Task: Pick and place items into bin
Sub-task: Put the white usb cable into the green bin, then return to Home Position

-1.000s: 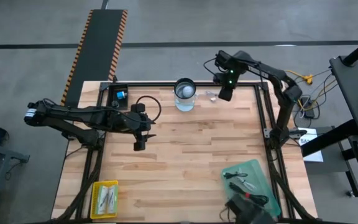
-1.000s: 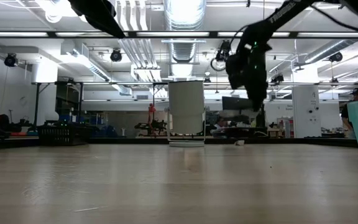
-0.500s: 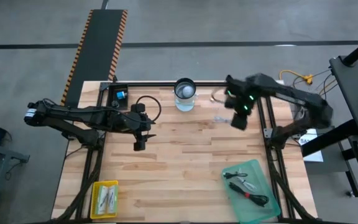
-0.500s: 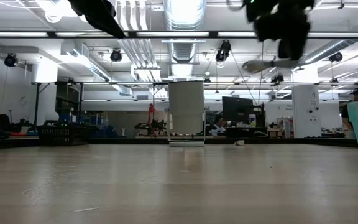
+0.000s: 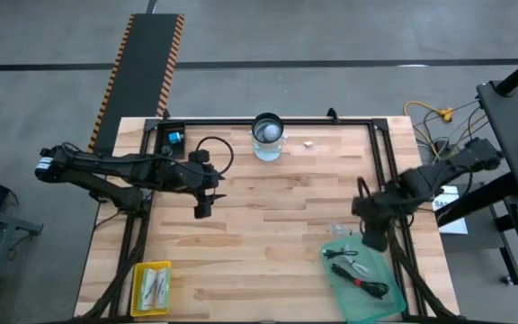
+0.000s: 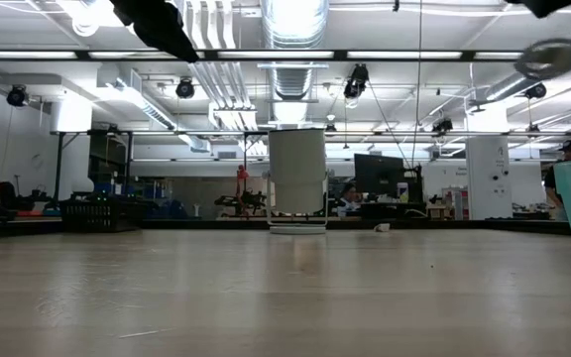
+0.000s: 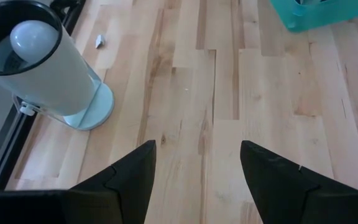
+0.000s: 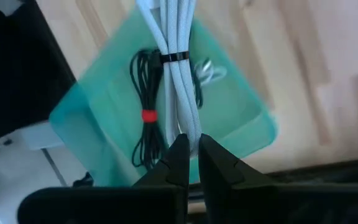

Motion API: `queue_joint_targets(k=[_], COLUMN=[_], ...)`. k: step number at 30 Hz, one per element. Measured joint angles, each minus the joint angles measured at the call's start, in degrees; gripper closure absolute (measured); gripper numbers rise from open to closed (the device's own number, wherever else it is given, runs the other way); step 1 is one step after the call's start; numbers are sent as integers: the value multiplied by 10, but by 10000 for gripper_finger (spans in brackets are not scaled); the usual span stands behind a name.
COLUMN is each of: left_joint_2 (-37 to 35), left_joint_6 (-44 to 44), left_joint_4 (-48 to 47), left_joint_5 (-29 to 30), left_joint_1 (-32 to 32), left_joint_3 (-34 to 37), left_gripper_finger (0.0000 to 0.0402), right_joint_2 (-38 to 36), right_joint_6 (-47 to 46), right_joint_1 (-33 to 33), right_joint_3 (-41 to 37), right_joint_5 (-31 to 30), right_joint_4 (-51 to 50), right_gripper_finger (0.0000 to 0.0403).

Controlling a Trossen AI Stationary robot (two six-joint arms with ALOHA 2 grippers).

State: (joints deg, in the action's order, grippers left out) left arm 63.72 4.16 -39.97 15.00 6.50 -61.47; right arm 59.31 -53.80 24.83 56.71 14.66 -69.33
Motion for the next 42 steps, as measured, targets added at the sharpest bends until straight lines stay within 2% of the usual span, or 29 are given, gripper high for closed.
queue_joint_targets(k=[5, 11, 21, 23, 27, 30, 34, 37, 42], left_joint_2=[0, 0, 0, 0, -12, -40, -101, -161, -271], left_joint_6=[0, 0, 0, -2, -44, -62, -52, -63, -119], left_joint_4=[0, 0, 1, 12, 100, 179, 209, 286, 411], left_joint_5=[0, 0, 0, 0, 1, 1, 4, 4, 6], left_joint_1=[0, 0, 0, 0, 3, 3, 8, 22, 26], left_joint_3=[0, 0, 0, 1, 48, 89, 144, 217, 348], left_gripper_finger=[185, 185, 185, 185, 185, 185, 185, 185, 185], right_joint_2=[16, 51, 119, 122, 114, 105, 99, 101, 101], right_joint_6=[-84, -97, -63, -36, 62, 174, 283, 330, 345], right_joint_1=[92, 138, 143, 143, 153, 158, 158, 157, 155], right_joint_3=[-37, -43, -41, -40, -40, -41, -42, -46, -61], right_joint_5=[4, -8, -4, -57, -282, -383, -471, -518, -529], right_joint_4=[47, 102, 105, 124, 216, 289, 352, 373, 385], right_gripper_finger=[391, 383, 282, 263, 243, 240, 249, 257, 269])
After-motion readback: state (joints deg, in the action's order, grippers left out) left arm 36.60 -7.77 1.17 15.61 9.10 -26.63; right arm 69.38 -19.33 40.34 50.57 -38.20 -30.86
